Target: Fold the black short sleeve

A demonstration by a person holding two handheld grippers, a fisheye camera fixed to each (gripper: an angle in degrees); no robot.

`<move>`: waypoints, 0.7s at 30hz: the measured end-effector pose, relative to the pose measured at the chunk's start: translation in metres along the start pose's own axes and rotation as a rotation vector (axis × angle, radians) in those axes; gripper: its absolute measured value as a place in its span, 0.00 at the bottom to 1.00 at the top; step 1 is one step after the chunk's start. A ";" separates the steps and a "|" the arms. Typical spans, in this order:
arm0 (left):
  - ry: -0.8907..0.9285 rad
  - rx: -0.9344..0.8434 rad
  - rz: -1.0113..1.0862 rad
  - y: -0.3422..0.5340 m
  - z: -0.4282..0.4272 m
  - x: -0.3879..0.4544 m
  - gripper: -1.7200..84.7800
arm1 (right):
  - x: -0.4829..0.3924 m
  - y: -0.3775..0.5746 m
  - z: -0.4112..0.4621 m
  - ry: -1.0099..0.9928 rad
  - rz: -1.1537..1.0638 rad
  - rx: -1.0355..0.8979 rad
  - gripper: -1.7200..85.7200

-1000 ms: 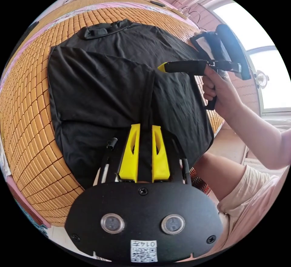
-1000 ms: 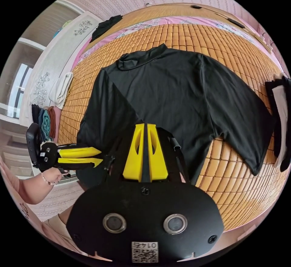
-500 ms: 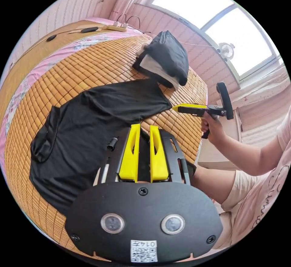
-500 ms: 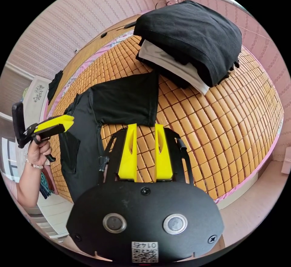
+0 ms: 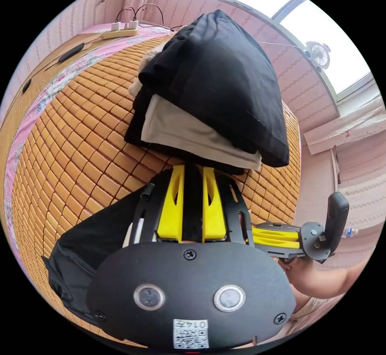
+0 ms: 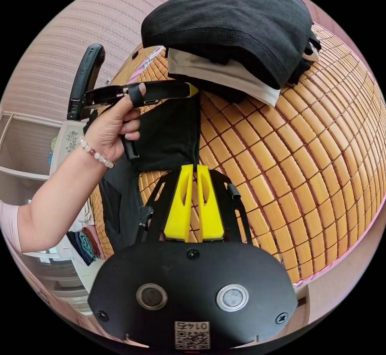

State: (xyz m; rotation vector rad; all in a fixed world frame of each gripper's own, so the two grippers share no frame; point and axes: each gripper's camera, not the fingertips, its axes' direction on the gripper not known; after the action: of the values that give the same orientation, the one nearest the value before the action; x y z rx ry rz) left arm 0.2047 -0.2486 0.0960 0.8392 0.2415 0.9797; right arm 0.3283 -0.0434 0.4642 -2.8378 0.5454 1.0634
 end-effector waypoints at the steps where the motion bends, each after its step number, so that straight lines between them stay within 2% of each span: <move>1: 0.004 -0.048 -0.022 -0.002 0.011 -0.003 0.08 | 0.002 -0.001 0.000 -0.006 -0.005 0.000 0.03; 3: -0.023 -0.022 -0.014 0.000 0.010 -0.005 0.03 | 0.004 -0.003 -0.001 -0.003 -0.020 -0.005 0.03; 6: -0.013 0.006 -0.041 0.010 -0.008 -0.014 0.01 | 0.004 -0.008 -0.004 0.009 -0.053 -0.005 0.03; 8: -0.054 0.094 -0.032 0.030 -0.044 -0.022 0.01 | 0.000 -0.011 -0.011 0.008 -0.085 0.038 0.03; 12: -0.114 0.241 -0.035 0.078 -0.114 -0.041 0.01 | -0.035 -0.023 -0.032 -0.062 -0.300 0.110 0.03; 14: -0.106 0.342 -0.106 0.124 -0.164 -0.061 0.01 | -0.058 -0.026 -0.040 -0.132 -0.413 0.116 0.03; 17: -0.129 0.420 -0.225 0.199 -0.214 -0.080 0.01 | -0.099 -0.022 -0.043 -0.269 -0.589 0.057 0.03; 21: -0.156 0.340 -0.425 0.296 -0.224 -0.103 0.03 | -0.145 0.003 -0.001 -0.344 -0.739 -0.193 0.05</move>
State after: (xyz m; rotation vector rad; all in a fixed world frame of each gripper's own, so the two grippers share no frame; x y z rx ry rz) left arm -0.1604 -0.1333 0.1408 1.1135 0.4399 0.4774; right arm 0.2268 -0.0020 0.5589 -2.5203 -0.6116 1.4059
